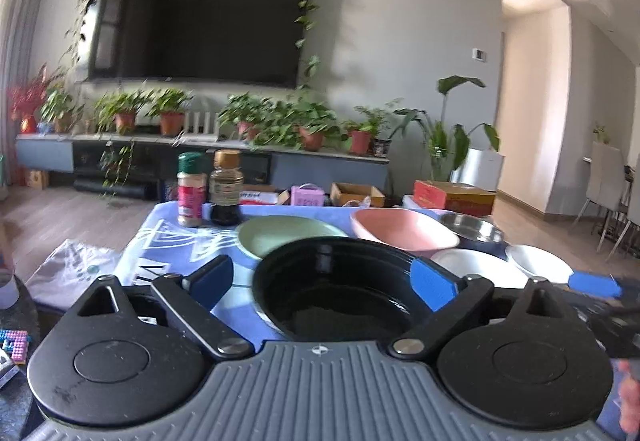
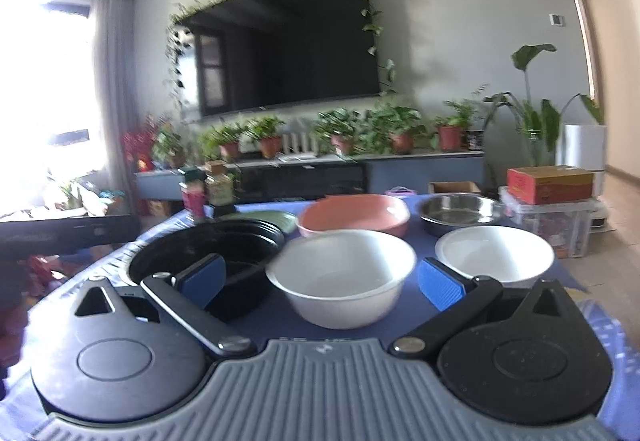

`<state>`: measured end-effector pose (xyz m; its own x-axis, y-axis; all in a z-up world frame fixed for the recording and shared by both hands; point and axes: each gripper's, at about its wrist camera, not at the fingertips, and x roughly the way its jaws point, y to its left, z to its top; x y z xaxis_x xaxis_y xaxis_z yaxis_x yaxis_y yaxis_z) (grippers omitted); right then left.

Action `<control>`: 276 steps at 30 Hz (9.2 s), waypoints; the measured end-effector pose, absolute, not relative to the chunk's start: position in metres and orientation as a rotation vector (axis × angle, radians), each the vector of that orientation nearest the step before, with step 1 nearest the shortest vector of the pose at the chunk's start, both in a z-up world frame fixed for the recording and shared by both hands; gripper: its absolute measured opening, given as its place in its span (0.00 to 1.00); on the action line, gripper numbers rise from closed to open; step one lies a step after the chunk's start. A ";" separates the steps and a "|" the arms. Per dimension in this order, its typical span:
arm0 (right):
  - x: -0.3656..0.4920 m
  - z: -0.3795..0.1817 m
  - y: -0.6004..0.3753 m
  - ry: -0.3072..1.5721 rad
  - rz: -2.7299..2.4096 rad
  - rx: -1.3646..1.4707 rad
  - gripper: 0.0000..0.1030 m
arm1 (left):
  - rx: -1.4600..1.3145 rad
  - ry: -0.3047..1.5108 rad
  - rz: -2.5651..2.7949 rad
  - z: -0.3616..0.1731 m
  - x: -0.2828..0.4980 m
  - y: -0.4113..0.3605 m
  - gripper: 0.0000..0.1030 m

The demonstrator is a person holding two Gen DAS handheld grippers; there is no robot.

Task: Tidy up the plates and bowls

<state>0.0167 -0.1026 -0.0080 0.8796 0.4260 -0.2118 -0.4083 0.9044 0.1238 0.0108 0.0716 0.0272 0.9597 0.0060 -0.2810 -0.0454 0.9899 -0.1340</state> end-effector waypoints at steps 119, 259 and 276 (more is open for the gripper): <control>-0.047 0.010 -0.196 0.353 0.426 0.581 1.00 | -0.346 0.325 -0.073 0.046 -0.092 0.054 0.86; 0.071 0.009 -0.176 0.585 0.469 0.503 0.47 | -0.234 0.625 -0.412 0.017 0.121 0.018 0.15; 0.027 0.034 -0.178 0.505 0.506 0.500 0.47 | -0.159 0.534 -0.394 0.062 0.051 0.007 0.16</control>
